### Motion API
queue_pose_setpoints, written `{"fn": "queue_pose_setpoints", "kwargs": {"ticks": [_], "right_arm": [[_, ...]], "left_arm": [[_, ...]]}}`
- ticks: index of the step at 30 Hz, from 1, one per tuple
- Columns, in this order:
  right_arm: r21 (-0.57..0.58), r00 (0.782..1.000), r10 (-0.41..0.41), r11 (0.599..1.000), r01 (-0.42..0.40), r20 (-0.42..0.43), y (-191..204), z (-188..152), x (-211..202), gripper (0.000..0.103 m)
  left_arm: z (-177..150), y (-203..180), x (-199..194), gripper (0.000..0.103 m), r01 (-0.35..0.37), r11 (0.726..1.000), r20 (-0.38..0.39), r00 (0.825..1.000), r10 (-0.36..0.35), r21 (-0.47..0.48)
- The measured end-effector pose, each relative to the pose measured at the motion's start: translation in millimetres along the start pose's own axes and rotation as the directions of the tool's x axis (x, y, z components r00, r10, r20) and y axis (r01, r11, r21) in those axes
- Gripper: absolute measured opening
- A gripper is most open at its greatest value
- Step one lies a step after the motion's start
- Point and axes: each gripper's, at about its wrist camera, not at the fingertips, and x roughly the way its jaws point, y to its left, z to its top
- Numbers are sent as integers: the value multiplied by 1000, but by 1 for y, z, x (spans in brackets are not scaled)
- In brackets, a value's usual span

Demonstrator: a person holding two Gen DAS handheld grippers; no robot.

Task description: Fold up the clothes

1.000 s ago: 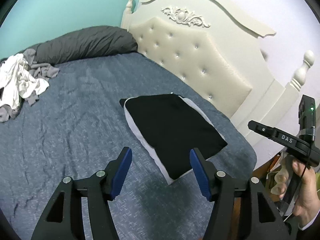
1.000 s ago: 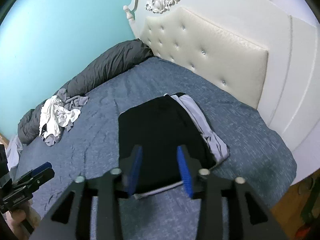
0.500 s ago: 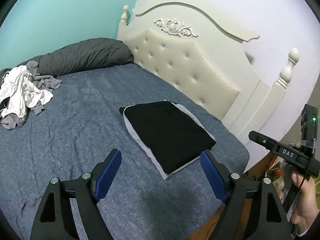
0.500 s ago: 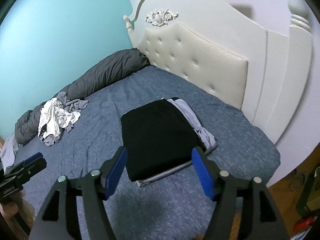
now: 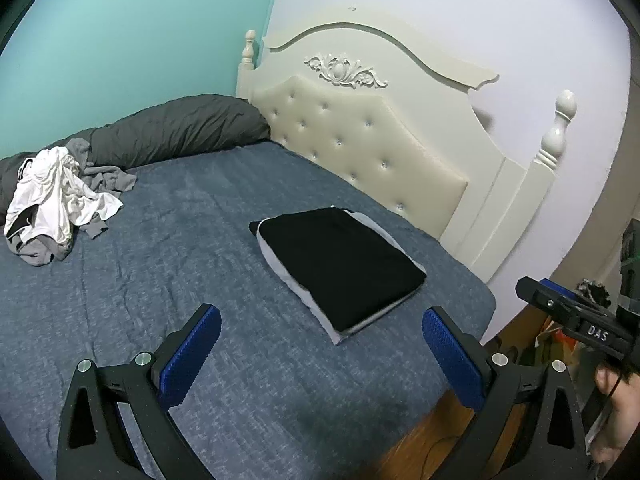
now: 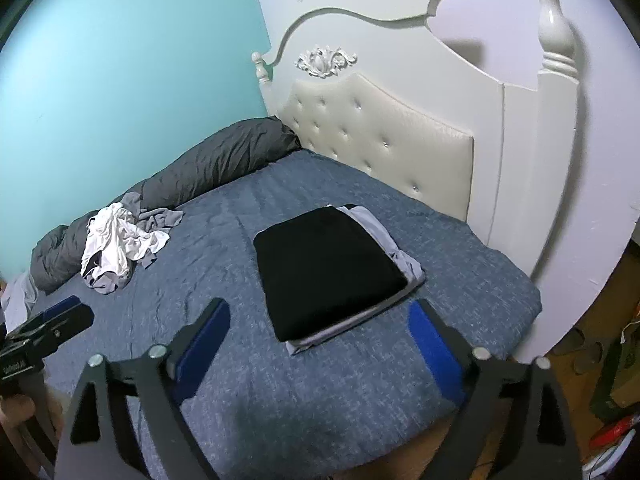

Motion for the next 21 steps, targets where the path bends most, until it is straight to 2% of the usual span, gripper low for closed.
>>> {"fn": "queue_pose_setpoints", "kwargs": {"ticks": [11, 21], "right_arm": [[-3, 998, -16, 1000, 16, 57, 23, -33, -47, 100], [-26, 998, -16, 1000, 18, 57, 37, -56, -73, 100]], "left_arm": [[-22, -3, -40, 103, 5, 1000, 48, 999, -6, 24], [-37, -8, -71, 103, 8, 999, 60, 998, -11, 53]]}}
